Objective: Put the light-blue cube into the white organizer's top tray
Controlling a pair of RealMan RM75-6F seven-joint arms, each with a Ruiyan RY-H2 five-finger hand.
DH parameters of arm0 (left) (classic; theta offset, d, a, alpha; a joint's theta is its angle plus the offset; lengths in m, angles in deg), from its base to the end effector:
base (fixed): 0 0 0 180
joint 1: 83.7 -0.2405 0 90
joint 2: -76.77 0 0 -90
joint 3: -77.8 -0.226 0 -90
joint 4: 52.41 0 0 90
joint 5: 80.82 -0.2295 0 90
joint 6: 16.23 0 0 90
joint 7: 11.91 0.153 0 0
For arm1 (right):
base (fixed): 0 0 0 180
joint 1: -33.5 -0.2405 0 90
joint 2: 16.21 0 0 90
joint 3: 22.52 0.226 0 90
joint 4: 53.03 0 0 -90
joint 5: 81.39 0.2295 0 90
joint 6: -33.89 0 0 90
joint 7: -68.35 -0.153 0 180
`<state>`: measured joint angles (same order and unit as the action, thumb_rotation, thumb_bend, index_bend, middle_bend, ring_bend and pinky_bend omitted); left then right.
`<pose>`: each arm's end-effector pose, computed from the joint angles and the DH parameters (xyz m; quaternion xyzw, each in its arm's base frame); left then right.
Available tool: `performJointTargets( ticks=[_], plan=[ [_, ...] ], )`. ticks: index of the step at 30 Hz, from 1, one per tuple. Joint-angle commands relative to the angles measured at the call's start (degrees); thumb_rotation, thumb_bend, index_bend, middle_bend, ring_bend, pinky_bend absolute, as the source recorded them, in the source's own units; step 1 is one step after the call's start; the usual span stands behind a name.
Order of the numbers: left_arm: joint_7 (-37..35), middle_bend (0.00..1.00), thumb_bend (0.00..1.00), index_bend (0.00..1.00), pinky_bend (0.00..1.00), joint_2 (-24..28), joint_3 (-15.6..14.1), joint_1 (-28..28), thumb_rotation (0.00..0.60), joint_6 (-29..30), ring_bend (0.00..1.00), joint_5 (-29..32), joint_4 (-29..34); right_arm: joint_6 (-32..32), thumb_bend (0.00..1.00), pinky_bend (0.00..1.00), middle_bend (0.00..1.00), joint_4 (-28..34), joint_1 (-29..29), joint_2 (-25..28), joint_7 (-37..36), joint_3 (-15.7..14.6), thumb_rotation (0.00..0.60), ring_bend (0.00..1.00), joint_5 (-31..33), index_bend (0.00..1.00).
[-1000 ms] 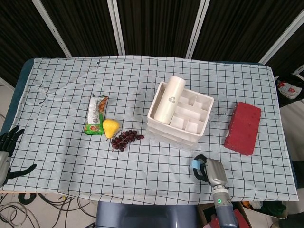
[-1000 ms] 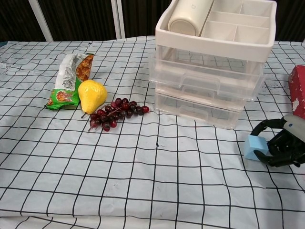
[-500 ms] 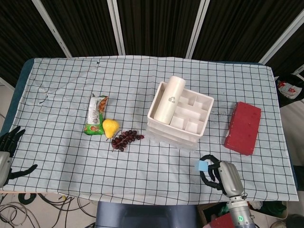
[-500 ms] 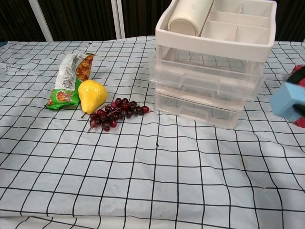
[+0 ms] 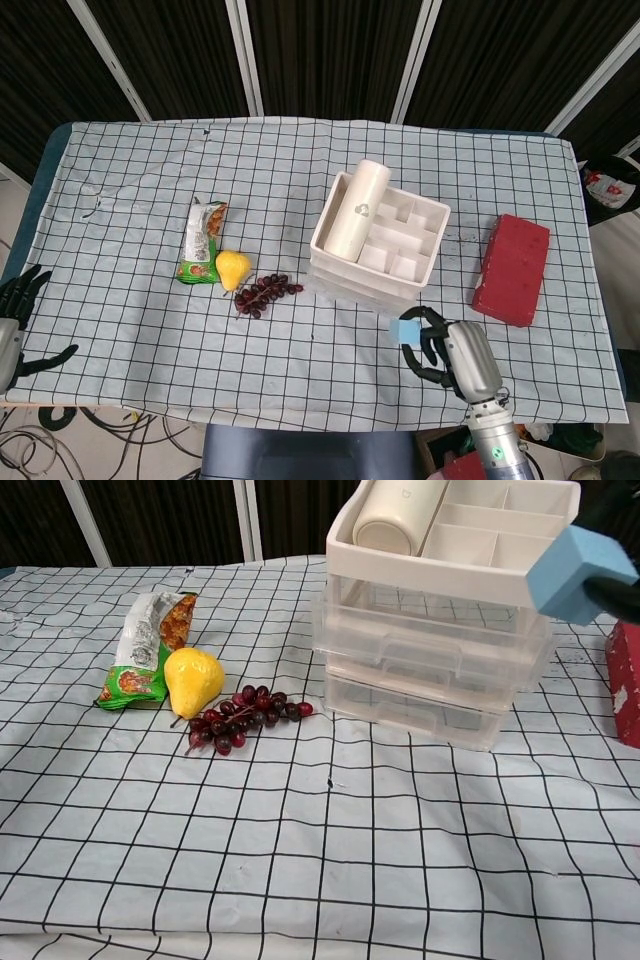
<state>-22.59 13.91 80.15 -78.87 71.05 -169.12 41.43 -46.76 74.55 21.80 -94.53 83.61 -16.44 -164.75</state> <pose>-0.2813 0.1867 0.1337 -0.5627 -0.4255 -0.4590 0.5400 -0.0851 -0.1929 0.0665 0.5227 -0.5229 0.5590 0.3754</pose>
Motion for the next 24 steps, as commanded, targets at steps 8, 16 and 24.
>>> performJointTargets(
  ticks=[8, 16, 24],
  plan=[
    [-1.4, 0.0, 0.02, 0.0, 0.0, -0.4, 0.6, 0.0, 0.6, 1.2, 0.0, -0.4, -0.6, 1.9, 0.47, 0.77, 0.87, -6.7, -5.4, -9.5, 9.6, 5.6, 0.6, 0.89, 7.7, 0.54],
    [-1.3, 0.0, 0.02, 0.0, 0.0, -0.4, 0.5, 0.0, 0.6, 1.1, 0.0, -0.4, -0.6, 0.8, 0.47, 0.77, 0.87, -9.8, -7.6, -13.4, 12.5, 7.9, 0.6, 0.89, 9.4, 0.54],
    [-1.3, 0.0, 0.02, 0.0, 0.0, -0.4, 0.4, -0.1, 0.6, 1.1, 0.0, -0.4, -0.5, 0.0, 0.47, 0.77, 0.87, -12.9, -8.9, -15.1, 13.5, 9.5, 0.6, 0.89, 11.5, 0.54]
  ],
)
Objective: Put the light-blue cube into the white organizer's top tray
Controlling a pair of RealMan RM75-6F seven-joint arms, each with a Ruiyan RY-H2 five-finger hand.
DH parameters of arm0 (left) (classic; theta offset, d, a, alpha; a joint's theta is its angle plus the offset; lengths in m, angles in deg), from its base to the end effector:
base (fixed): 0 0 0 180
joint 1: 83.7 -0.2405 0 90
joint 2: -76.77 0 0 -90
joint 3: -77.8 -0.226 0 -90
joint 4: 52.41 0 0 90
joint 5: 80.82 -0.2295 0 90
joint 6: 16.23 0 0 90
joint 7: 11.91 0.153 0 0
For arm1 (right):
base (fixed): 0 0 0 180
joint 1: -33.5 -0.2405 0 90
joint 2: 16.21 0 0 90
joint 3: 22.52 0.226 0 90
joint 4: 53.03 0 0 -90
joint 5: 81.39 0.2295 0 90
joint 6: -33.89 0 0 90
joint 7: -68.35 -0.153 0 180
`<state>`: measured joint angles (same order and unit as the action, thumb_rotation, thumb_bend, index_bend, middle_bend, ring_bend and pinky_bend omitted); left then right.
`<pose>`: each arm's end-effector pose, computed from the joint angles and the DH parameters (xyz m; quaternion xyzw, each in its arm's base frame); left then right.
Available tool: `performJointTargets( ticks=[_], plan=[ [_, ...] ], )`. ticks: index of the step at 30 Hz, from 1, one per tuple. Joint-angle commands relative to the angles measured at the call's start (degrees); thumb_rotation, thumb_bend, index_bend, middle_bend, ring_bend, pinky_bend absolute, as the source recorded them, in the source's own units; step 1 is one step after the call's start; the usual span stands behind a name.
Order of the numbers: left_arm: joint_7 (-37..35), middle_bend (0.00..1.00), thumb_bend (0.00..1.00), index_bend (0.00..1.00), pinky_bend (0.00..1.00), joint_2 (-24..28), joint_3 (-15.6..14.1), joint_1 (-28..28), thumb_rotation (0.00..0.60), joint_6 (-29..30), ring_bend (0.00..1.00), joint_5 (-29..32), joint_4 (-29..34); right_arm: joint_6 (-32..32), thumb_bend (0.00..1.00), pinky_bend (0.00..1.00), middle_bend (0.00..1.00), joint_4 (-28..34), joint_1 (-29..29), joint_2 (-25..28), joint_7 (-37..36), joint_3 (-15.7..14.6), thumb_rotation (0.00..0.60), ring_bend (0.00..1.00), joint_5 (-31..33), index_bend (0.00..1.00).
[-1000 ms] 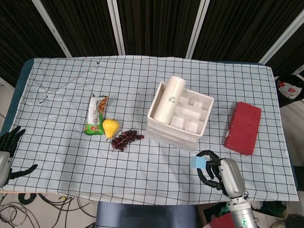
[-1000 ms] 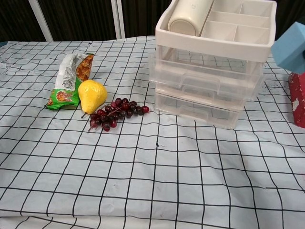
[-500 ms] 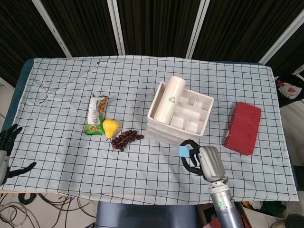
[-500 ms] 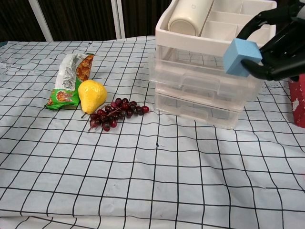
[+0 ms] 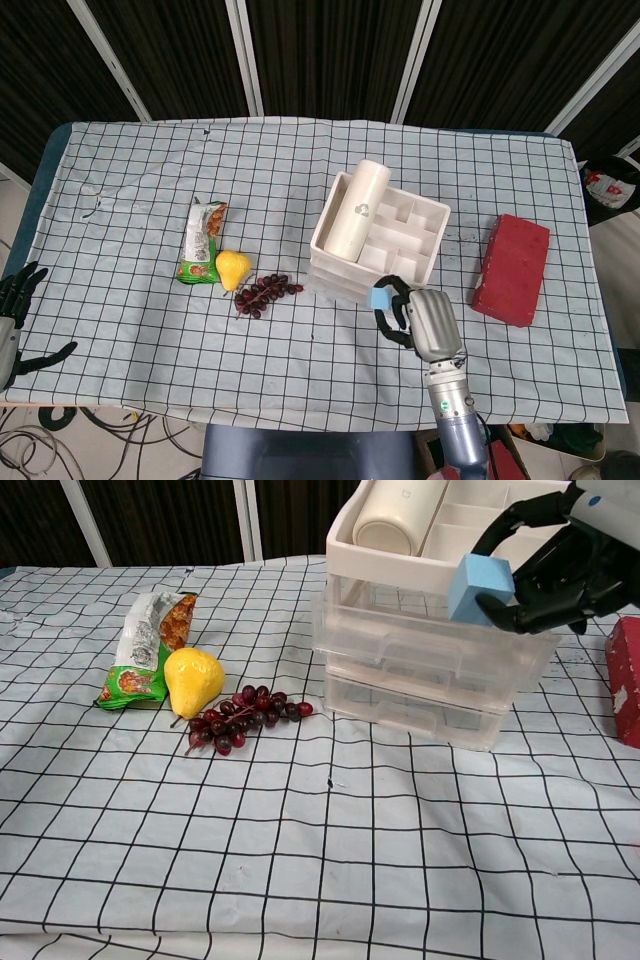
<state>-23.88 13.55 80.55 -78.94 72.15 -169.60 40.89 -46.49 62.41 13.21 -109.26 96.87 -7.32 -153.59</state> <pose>-0.2799 0.1878 0.1360 -0.5564 -0.4216 -0.4734 0.5372 -0.0671 -0.2425 0.0286 0.5346 -0.4814 0.5384 0.4388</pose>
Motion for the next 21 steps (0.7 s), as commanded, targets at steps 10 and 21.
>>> performJointTargets(
  ticks=[10, 21],
  plan=[
    [0.0, 0.0, 0.02, 0.0, 0.0, 0.1, -0.1, 0.0, 0.6, -0.4, 0.0, 0.2, 0.3, -1.4, 0.47, 0.77, 0.87, -3.2, -0.6, -0.7, 0.1, 0.3, 0.6, 0.89, 1.5, 0.54],
    [-0.1, 0.0, 0.02, 0.0, 0.0, 0.2, 0.0, 0.0, 0.6, -0.4, 0.0, 0.4, 0.4, -2.2, 0.36, 0.77, 0.87, -4.3, -0.6, -0.9, -1.3, -0.9, 0.6, 0.89, 0.2, 0.32]
  ],
)
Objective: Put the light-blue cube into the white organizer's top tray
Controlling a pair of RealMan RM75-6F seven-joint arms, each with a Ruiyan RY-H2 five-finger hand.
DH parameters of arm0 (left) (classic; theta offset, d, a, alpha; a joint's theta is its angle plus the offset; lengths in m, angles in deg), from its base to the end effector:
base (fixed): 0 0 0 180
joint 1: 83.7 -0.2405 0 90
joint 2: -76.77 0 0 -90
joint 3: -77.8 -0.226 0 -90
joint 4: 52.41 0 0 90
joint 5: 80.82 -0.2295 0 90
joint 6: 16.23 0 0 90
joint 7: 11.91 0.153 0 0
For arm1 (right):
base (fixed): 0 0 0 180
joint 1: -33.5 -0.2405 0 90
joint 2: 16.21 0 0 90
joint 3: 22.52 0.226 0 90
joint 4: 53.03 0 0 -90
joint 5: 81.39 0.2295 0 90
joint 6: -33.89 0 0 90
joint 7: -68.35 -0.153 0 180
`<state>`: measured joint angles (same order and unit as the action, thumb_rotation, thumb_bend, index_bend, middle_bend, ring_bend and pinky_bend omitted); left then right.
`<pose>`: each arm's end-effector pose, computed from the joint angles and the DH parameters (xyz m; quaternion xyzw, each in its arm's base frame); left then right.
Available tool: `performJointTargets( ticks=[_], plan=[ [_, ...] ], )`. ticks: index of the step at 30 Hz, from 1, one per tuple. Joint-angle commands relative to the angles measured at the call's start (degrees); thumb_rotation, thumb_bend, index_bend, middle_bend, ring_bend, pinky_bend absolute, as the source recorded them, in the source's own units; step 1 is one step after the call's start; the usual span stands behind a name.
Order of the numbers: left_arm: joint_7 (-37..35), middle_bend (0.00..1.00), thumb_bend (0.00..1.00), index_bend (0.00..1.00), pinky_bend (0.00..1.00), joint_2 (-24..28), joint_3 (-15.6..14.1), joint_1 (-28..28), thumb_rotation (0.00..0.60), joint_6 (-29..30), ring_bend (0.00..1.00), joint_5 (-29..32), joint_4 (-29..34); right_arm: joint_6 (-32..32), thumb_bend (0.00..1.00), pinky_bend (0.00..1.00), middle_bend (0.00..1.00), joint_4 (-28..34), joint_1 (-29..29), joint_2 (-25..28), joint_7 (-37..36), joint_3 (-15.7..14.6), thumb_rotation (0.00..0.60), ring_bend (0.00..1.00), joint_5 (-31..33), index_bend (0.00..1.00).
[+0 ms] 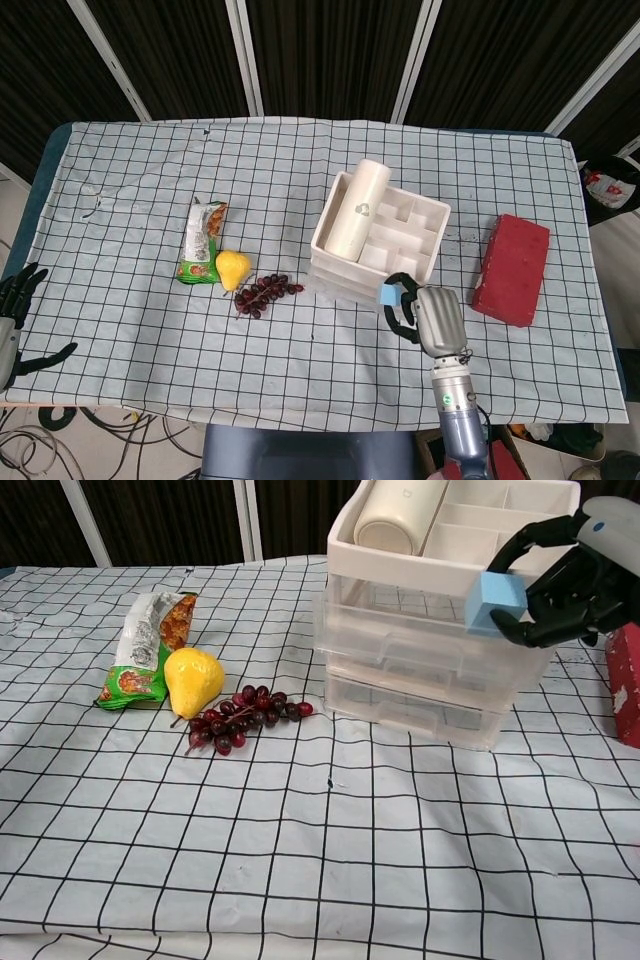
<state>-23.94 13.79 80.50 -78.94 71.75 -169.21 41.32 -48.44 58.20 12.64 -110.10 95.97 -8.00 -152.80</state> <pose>-0.2802 0.1876 0.1358 -0.5548 -0.4265 -0.4711 0.5370 -0.0833 -0.2478 0.0223 0.5293 -0.4755 0.5268 0.4651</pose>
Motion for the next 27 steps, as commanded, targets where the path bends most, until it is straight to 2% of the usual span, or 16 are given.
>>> performJointTargets(
  ticks=[1, 5, 11, 13, 17, 23, 27],
  plan=[
    [0.0, 0.0, 0.02, 0.0, 0.0, 0.0, 0.0, 0.0, 0.6, 0.0, 0.0, 0.0, 0.0, -0.4, 0.35, 0.77, 0.87, -0.1, 0.0, -0.1, -0.5, -0.3, 0.6, 0.89, -0.8, 0.29],
    [0.0, 0.0, 0.02, 0.0, 0.0, 0.0, 0.0, 0.0, 0.6, 0.0, 0.0, 0.0, 0.0, -0.9, 0.31, 0.77, 0.87, 0.2, 0.2, 0.0, -0.9, -0.9, 0.6, 0.89, -1.6, 0.22],
    [0.1, 0.0, 0.02, 0.0, 0.0, 0.0, 0.0, 0.0, 0.6, 0.0, 0.0, -0.1, 0.0, -1.4, 0.29, 0.77, 0.87, 1.6, 1.3, 0.7, -2.6, -1.9, 0.6, 0.89, -1.6, 0.2],
    [0.0, 0.0, 0.02, 0.0, 0.0, 0.0, 0.0, -0.1, 0.6, 0.1, 0.0, 0.0, 0.0, -1.9, 0.3, 0.77, 0.87, 2.9, 1.9, 1.2, -3.6, -2.6, 0.6, 0.89, -2.3, 0.29],
    [-0.1, 0.0, 0.02, 0.0, 0.0, 0.0, 0.0, 0.0, 0.6, 0.0, 0.0, 0.1, 0.1, -3.2, 0.35, 0.77, 0.87, 6.6, 4.2, 3.7, -6.8, -7.0, 0.6, 0.89, -7.7, 0.6],
    [0.1, 0.0, 0.02, 0.0, 0.0, 0.0, -0.1, 0.0, 0.6, 0.0, 0.0, -0.1, 0.0, -4.0, 0.4, 0.77, 0.87, 9.0, 6.7, 6.3, -11.2, -11.9, 0.6, 0.89, -12.5, 0.76],
    [0.0, 0.0, 0.02, 0.0, 0.0, 0.0, -0.2, -0.1, 0.6, 0.1, 0.0, -0.3, 0.1, -2.8, 0.42, 0.77, 0.88, 9.8, 7.9, 7.4, -13.0, -15.1, 0.6, 0.89, -12.5, 0.79]
  ],
)
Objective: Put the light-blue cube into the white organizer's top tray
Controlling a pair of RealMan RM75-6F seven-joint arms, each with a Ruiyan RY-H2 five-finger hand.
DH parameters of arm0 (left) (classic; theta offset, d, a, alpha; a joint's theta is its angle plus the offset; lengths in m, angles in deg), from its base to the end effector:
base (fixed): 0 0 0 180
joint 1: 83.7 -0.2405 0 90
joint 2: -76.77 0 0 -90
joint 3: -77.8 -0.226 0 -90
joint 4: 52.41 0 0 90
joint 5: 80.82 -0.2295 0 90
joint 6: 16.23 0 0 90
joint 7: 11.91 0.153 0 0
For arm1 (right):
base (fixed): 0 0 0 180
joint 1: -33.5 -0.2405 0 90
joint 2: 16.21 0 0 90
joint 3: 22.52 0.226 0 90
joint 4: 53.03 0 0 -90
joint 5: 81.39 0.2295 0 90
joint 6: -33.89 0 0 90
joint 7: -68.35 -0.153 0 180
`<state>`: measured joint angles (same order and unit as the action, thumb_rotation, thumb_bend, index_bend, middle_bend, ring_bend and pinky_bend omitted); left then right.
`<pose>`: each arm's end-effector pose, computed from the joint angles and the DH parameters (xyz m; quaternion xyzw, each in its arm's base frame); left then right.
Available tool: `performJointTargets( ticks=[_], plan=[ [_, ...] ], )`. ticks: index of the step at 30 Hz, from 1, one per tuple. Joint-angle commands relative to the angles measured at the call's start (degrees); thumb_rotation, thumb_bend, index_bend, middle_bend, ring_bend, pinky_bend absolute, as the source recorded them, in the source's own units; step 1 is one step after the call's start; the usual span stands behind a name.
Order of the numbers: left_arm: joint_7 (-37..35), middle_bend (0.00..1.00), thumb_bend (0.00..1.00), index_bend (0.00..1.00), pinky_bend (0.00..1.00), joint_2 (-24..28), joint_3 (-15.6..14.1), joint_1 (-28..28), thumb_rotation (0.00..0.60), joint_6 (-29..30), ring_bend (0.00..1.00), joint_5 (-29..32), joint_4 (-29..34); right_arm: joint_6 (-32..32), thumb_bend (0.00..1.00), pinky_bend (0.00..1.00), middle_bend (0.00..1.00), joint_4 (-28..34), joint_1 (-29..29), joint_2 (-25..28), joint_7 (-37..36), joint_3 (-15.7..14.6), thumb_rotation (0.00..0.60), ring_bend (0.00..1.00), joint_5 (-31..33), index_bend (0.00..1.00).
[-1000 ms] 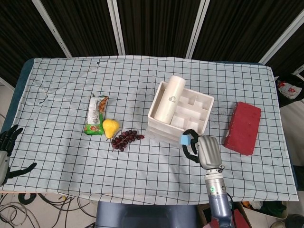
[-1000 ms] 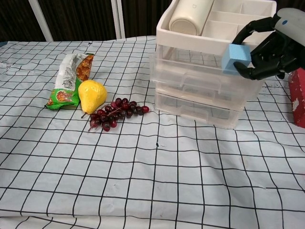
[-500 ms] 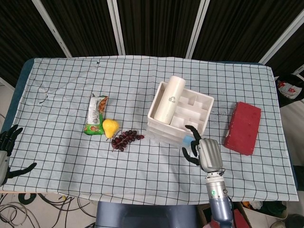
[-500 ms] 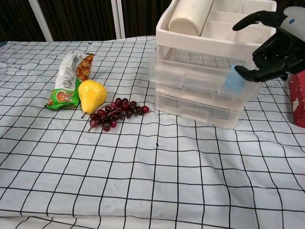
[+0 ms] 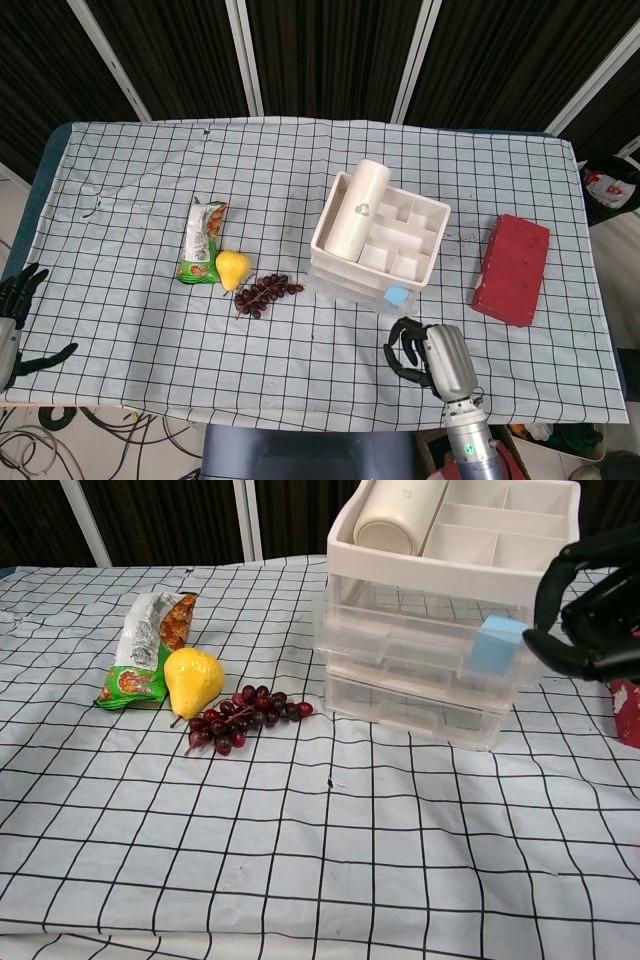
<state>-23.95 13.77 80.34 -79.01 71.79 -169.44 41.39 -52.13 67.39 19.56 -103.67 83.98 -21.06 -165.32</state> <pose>-0.2797 0.1866 0.1350 -0.5558 -0.4272 -0.4711 0.5354 -0.0860 -0.1833 0.0347 0.5124 -0.5292 0.5635 0.3739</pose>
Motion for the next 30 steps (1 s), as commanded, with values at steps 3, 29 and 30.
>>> performJointTargets(
  ticks=[3, 29, 30],
  plan=[
    [0.1, 0.0, 0.02, 0.0, 0.0, 0.0, -0.1, 0.0, 0.6, 0.1, 0.0, -0.2, 0.0, 2.9, 0.44, 0.77, 0.88, 0.0, 1.0, 1.0, -1.9, -2.8, 0.6, 0.89, 2.0, 0.8],
    [-1.0, 0.0, 0.02, 0.0, 0.0, 0.4, 0.3, 0.4, 0.6, -1.1, 0.0, 1.0, 0.2, 11.5, 0.45, 0.77, 0.86, -11.7, -7.3, -17.8, 5.7, 12.1, 0.6, 0.88, 20.8, 0.8],
    [-1.0, 0.0, 0.02, 0.0, 0.0, 0.4, 0.3, 0.4, 0.6, -1.1, 0.0, 1.1, 0.2, 11.6, 0.45, 0.77, 0.86, -12.0, -7.5, -18.0, 5.6, 12.8, 0.6, 0.88, 21.5, 0.8]
  ],
)
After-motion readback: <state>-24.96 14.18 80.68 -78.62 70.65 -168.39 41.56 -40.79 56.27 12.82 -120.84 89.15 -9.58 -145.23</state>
